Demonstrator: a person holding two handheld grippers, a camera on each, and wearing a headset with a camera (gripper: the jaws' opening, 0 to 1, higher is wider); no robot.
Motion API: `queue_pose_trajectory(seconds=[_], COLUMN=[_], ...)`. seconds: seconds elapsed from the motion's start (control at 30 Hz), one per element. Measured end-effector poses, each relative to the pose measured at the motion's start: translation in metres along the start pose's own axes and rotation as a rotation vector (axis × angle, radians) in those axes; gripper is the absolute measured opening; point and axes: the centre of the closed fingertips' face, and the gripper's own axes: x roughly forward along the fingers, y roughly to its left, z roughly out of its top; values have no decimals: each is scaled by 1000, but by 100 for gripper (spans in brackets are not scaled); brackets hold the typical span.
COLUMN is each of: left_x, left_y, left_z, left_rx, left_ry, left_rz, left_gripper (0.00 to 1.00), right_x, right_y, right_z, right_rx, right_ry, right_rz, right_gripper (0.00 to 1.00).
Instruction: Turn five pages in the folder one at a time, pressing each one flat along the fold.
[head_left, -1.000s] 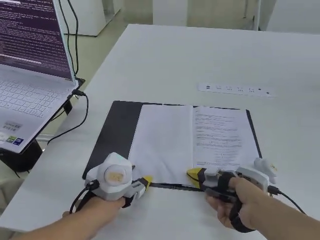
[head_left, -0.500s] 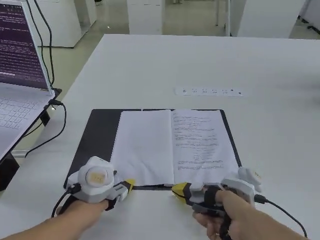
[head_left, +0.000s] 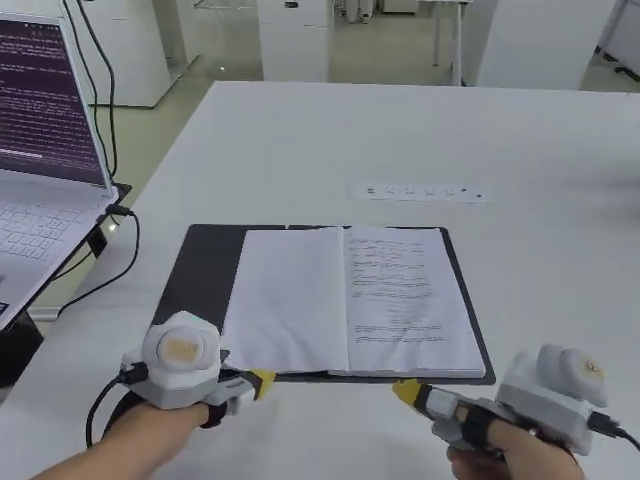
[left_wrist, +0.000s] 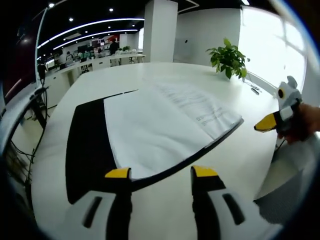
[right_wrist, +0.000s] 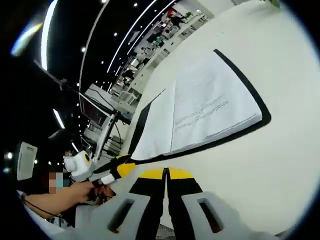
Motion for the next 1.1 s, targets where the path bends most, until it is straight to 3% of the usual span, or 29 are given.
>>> queue_pose_trajectory(seconds=[0.07, 0.13, 0.2, 0.37, 0.53, 0.63, 0.83, 1.03, 1.1], left_x=[-10, -19, -25, -36, -44, -47, -59, -69, -71], left_y=[-1, -3, -6, -11, -8, -7, -8, -14, -18], left_z=[5, 10, 11, 9, 16, 18, 25, 35, 38], left_rx=[-5, -55, -61, -10, 12, 14, -57, -102, -76], left_ry=[-17, -45, -53, -53, -75, -89, -127, -166, -172], left_rz=[8, 8, 4, 4, 13, 9, 10, -4, -11], left_gripper=[54, 61, 65, 70, 79, 83, 95, 99, 99], right_x=[-6, -12, -14, -18, -21, -29, -42, -51, -52], right_y=[0, 1, 0, 1, -1, -7, -11, -6, -1], right_z=[4, 7, 10, 7, 8, 17, 30, 42, 44], right_rx=[-46, -107, -174, -291, -327, -411, -490, -570, -595], right_ry=[-22, -29, -41, -26, -23, -44, -67, -115, -133], right_rz=[-13, -32, -45, -53, -64, -97, -133, -124, -106], right_gripper=[1, 9, 16, 32, 54, 61, 87, 90, 90])
